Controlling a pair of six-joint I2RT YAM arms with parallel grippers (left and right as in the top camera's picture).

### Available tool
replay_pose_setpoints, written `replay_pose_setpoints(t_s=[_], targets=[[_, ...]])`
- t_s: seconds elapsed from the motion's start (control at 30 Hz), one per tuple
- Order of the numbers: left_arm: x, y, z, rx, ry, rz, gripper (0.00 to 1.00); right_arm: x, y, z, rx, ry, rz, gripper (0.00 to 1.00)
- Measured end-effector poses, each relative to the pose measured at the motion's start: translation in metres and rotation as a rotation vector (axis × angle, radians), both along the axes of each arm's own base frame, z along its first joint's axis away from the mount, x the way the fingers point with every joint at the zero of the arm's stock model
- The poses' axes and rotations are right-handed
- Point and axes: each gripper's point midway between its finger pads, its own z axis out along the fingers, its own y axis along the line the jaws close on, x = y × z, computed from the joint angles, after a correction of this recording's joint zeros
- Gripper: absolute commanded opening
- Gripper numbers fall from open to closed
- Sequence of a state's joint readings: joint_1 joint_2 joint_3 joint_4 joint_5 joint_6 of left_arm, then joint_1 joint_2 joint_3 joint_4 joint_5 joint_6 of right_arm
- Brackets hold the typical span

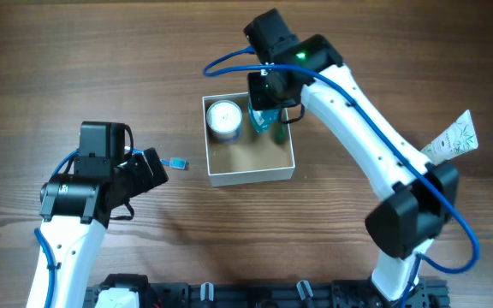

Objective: Pack container
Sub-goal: 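Grasp the mouthwash bottle and place it upright beside the tub, then move the right gripper to the white Pantene tube and grasp it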

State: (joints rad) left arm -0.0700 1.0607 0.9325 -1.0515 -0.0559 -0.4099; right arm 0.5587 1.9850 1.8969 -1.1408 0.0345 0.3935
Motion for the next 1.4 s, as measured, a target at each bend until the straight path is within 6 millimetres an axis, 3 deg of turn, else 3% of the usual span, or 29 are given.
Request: replay_pose_setpoints(t_s=[0.2,0.33,0.4,0.97,1.07,1.1,1.17,1.23,1.3,1.37,1.4], targets=[[0.0,0.0,0.0,0.0,0.0,0.0,1.0,0.006,0.004,-0.014,-0.003,0.012,-0.01,0.06],[0.0,0.0,0.0,0.0,0.0,0.0,1.0,0.006,0.004,-0.015,-0.003,0.013,-0.009,0.64],[0.0,0.0,0.0,0.0,0.0,0.0,1.0,0.007,0.005,-0.015,0.004,0.012,-0.016,0.77],[0.0,0.0,0.0,0.0,0.0,0.0,1.0,0.005,0.006,-0.015,-0.006,0.015,0.031,0.81],[0.0,0.0,0.0,0.0,0.0,0.0,1.0,0.004,-0.004,-0.001,-0.035,-0.021,0.024,0.88],[0.0,0.0,0.0,0.0,0.0,0.0,1.0,0.004,-0.01,0.01,-0.046,-0.051,0.018,0.92],[0.0,0.0,0.0,0.0,0.0,0.0,1.0,0.003,-0.031,0.053,-0.043,-0.149,-0.022,0.96],[0.0,0.0,0.0,0.0,0.0,0.0,1.0,-0.004,-0.069,0.108,-0.018,-0.261,-0.103,0.97],[0.0,0.0,0.0,0.0,0.0,0.0,1.0,-0.018,-0.138,0.162,-0.003,-0.366,-0.264,1.0],[0.0,0.0,0.0,0.0,0.0,0.0,1.0,-0.037,-0.206,0.186,-0.03,-0.397,-0.434,1.0],[0.0,0.0,0.0,0.0,0.0,0.0,1.0,-0.046,-0.23,0.189,-0.047,-0.393,-0.497,1.0]])
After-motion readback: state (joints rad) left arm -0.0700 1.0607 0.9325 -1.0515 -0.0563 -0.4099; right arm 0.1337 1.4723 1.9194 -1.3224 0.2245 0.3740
